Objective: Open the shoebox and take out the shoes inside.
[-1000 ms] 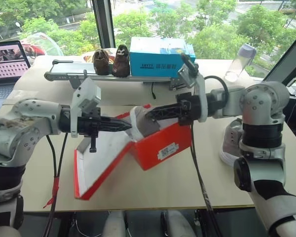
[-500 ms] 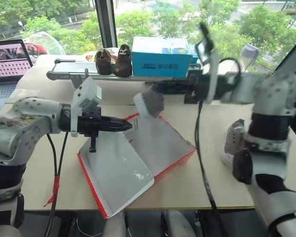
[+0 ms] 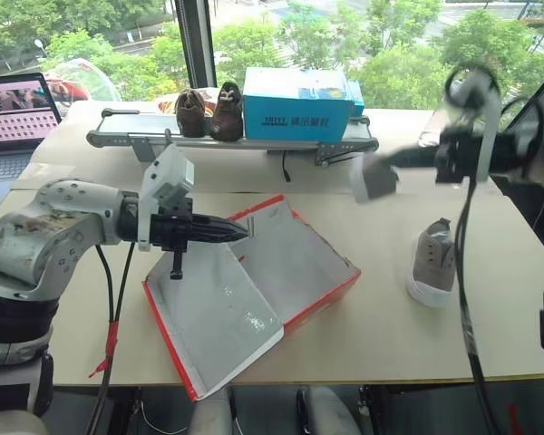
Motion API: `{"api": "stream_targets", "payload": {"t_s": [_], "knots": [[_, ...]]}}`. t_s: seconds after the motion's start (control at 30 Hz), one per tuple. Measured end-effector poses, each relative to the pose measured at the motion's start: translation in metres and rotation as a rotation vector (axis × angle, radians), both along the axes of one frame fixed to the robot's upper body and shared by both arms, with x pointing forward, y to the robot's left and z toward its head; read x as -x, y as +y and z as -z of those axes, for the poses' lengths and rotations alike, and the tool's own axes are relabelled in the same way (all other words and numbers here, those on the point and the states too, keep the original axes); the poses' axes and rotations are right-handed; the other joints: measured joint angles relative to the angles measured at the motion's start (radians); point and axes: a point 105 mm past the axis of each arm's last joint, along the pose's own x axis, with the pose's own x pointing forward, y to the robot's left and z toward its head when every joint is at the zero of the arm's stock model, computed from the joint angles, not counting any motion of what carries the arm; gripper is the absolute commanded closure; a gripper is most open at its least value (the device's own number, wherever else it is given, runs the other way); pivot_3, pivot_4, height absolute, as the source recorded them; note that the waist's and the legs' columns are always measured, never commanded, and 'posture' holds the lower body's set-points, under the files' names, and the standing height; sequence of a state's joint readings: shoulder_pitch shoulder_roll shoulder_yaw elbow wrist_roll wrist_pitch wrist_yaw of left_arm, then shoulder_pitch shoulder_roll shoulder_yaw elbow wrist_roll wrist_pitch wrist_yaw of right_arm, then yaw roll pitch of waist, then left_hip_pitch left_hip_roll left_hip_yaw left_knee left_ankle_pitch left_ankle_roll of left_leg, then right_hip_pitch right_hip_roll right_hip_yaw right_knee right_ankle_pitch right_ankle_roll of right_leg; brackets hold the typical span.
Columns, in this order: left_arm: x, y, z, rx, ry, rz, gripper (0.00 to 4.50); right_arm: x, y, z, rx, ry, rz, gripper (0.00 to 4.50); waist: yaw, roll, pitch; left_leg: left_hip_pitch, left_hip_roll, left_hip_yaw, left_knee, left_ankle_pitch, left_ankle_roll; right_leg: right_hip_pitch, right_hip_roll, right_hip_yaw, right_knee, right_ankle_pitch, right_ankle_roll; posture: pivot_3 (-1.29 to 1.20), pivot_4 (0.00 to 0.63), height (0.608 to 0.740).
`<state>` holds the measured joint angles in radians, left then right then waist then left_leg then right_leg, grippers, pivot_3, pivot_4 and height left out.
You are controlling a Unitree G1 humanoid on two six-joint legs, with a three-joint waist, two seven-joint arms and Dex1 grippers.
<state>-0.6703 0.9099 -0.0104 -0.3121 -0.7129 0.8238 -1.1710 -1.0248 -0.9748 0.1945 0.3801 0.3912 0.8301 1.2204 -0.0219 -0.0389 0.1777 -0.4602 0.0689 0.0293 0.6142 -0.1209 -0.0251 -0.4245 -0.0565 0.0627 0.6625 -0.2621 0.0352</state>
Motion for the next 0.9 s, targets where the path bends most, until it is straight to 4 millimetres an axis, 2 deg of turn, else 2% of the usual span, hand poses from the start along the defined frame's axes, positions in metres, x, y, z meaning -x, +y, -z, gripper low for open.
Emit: {"api": "stream_targets", "payload": {"t_s": [0.07, 0.13, 0.2, 0.3, 0.4, 0.47, 0.53, 0.6, 0.63, 0.67, 0.7, 0.83, 0.87, 0.9], "knots": [[0.000, 0.000, 0.000, -0.001, 0.002, 0.002, 4.50, 0.008, -0.010, 0.032, 0.117, 0.076, -0.043, 4.46, 0.002, 0.000, 0.000, 0.000, 0.000, 0.000, -0.001, 0.000, 0.000, 0.000, 0.000, 0.000, 0.000, 0.000, 0.000, 0.00, 0.150, 0.740], [0.001, 0.000, 0.000, -0.001, 0.004, 0.006, 4.50, 0.014, -0.011, 0.055, 0.193, 0.132, -0.093, 4.46, -0.003, 0.001, 0.001, 0.000, 0.000, 0.000, -0.001, 0.000, 0.000, -0.001, 0.000, 0.001, 0.001, 0.000, 0.000, 0.00, 0.150, 0.740], [0.001, 0.000, 0.001, -0.002, 0.006, 0.009, 4.50, 0.017, -0.013, 0.065, 0.232, 0.158, -0.112, 4.46, -0.005, 0.003, 0.002, 0.000, 0.000, 0.000, 0.001, 0.000, 0.000, -0.001, 0.000, 0.001, 0.002, 0.000, 0.000, 0.00, 0.150, 0.740], [0.001, 0.000, 0.001, -0.002, 0.006, 0.010, 4.50, 0.017, -0.011, 0.068, 0.273, 0.150, -0.125, 4.46, -0.006, 0.003, 0.002, 0.001, 0.000, 0.000, 0.001, 0.000, 0.000, 0.000, 0.000, 0.001, 0.002, -0.002, 0.003, 0.00, 0.150, 0.740], [0.001, 0.000, 0.001, -0.002, 0.007, 0.009, 4.50, 0.018, 0.002, 0.078, 0.257, 0.179, -0.143, 4.46, -0.006, 0.003, 0.002, 0.001, 0.000, 0.000, 0.001, 0.000, 0.000, 0.001, 0.000, 0.001, 0.001, -0.002, 0.003, 0.00, 0.150, 0.740], [0.001, 0.000, 0.001, -0.003, 0.007, 0.009, 4.50, 0.015, 0.018, 0.088, 0.196, 0.226, -0.131, 3.85, -0.008, 0.003, 0.002, 0.001, 0.000, 0.000, 0.001, 0.000, 0.000, 0.000, 0.000, 0.001, 0.002, 0.000, 0.001, 0.00, 0.150, 0.740], [0.001, 0.000, 0.001, -0.004, 0.007, 0.009, 4.50, 0.012, 0.024, 0.087, 0.161, 0.228, -0.112, 3.34, -0.006, 0.003, 0.002, 0.001, 0.000, 0.000, 0.001, 0.000, 0.000, 0.000, 0.000, 0.001, 0.002, 0.000, 0.001, 0.00, 0.150, 0.740], [0.001, 0.000, 0.001, -0.004, 0.008, 0.007, 4.50, 0.001, 0.027, 0.069, 0.112, 0.160, -0.069, 2.59, -0.004, 0.003, 0.002, 0.001, 0.000, 0.000, 0.001, 0.000, 0.000, 0.000, 0.000, 0.001, 0.002, 0.000, 0.001, 0.00, 0.150, 0.740], [0.001, 0.000, 0.001, -0.004, 0.008, 0.005, 4.50, -0.004, 0.024, 0.048, 0.097, 0.090, -0.036, 2.17, -0.001, 0.003, 0.002, 0.000, -0.001, 0.000, 0.001, 0.000, 0.000, 0.000, 0.000, 0.001, 0.001, 0.000, 0.001, 0.00, 0.150, 0.740], [0.001, 0.000, 0.001, -0.003, 0.007, 0.003, 4.50, -0.006, 0.021, 0.036, 0.091, 0.054, -0.021, 1.81, 0.002, 0.003, 0.002, 0.000, 0.000, 0.000, 0.001, 0.000, 0.000, 0.000, 0.000, 0.001, 0.001, 0.000, 0.001, 0.00, 0.150, 0.740], [0.001, 0.001, 0.001, -0.003, 0.007, 0.002, 4.50, -0.006, 0.020, 0.032, 0.089, 0.041, -0.015, 1.60, 0.003, 0.003, 0.002, 0.000, 0.000, 0.000, 0.001, 0.000, 0.000, 0.001, 0.000, 0.001, 0.001, 0.000, 0.001, 0.00, 0.150, 0.740], [-0.001, 0.005, -0.002, 0.021, 0.004, -0.027, 4.50, -0.003, 0.011, 0.019, 0.094, 0.023, 0.031, 0.25, 0.010, 0.003, 0.002, 0.000, -0.001, 0.000, 0.001, 0.000, 0.000, 0.001, -0.001, 0.000, 0.001, 0.000, 0.001, 0.00, 0.150, 0.740], [-0.003, 0.007, -0.004, 0.041, 0.005, -0.037, 4.50, 0.000, 0.009, 0.013, 0.098, 0.021, 0.038, 0.02, 0.009, 0.004, 0.003, 0.000, -0.001, 0.000, 0.001, 0.000, 0.000, 0.000, -0.001, 0.000, 0.001, 0.000, 0.001, 0.00, 0.150, 0.740], [-0.004, 0.009, -0.006, 0.056, 0.004, -0.047, 4.50, 0.002, 0.008, 0.005, 0.104, 0.007, 0.043, 0.02, 0.009, 0.005, 0.003, 0.000, -0.001, 0.000, 0.001, 0.000, 0.000, 0.000, -0.001, 0.001, 0.001, 0.000, 0.001, 0.00, 0.150, 0.740]]}}
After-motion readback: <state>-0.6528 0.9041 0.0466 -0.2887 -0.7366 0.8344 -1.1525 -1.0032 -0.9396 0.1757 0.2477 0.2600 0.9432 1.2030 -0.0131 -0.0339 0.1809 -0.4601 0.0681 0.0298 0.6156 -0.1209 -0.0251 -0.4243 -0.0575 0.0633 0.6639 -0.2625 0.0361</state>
